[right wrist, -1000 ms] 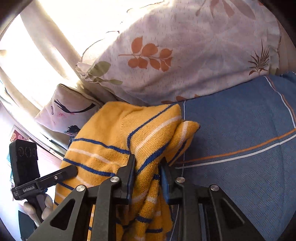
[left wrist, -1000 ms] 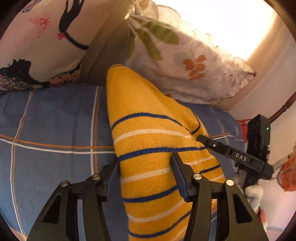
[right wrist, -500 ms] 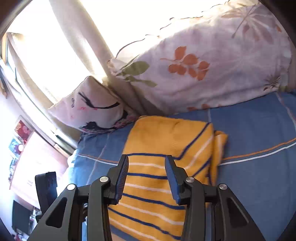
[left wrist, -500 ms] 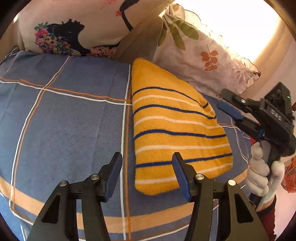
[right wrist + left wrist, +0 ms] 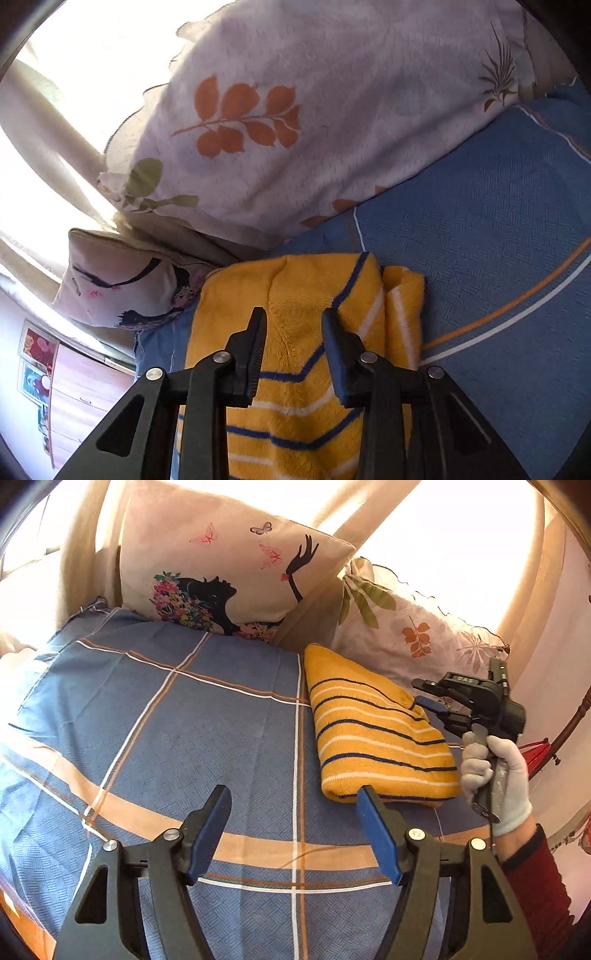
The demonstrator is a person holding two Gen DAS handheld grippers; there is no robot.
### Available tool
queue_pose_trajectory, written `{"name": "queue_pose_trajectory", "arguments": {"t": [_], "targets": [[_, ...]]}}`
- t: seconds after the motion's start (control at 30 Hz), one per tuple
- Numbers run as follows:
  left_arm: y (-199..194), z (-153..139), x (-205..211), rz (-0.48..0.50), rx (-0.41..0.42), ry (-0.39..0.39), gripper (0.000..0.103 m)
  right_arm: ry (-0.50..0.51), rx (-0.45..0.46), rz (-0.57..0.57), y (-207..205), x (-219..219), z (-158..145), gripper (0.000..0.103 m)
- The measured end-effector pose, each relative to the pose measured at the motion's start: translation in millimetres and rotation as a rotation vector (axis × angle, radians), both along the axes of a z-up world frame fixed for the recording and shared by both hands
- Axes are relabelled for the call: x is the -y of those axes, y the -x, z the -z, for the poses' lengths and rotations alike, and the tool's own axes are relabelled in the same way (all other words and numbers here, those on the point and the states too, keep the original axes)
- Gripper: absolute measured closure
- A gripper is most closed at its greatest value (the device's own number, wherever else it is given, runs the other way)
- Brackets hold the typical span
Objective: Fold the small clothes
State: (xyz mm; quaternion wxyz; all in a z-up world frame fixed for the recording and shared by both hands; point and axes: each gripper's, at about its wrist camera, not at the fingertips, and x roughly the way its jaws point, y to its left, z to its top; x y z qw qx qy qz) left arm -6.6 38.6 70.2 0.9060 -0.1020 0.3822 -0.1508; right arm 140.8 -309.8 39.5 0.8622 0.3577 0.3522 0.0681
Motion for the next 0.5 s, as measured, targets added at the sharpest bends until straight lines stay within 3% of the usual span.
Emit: {"name": "queue_pose_trajectory", "arguments": {"t": [0.1,0.2,0.3,0.33,0.37,0.43,0.5], "targets": [[0.9,-1.1,1.0,-0.028,0.032,-0.045,0.033,0.002,0.057,-0.161,19.8,-38.2,-17.8,0.068],[9.6,-5.4,-3.8,-0.057,0.066,-0.074,0.033,0.008,0.039,-0.283,36.8,-69.4,-7.3,0.06],[19.4,-12.6,-9.9,-0.097,0.115,-0.12,0.026,0.108,-0.023,-0.22,47.9,-63.8,18.9,0.06],[22.9,-15.2,-12.3,-0.111,0.134,-0.132,0.023,0.118,-0.033,-0.181,53.1,-52.4,26.5,0.065],[26.3,-17.7,-14.2,-0.127,0.155,-0.144,0.021,0.09,-0.031,-0.155,60.2,-39.1,31.8,0.076],[31.9,-22.7,-15.9,-0.16,0.199,-0.17,0.014,0.037,-0.025,-0.105,80.6,-14.6,34.4,0.083],[37.1,-27.3,-13.6,-0.199,0.244,-0.198,0.01,0.13,-0.005,-0.033,110.7,-4.4,19.2,0.081]]}}
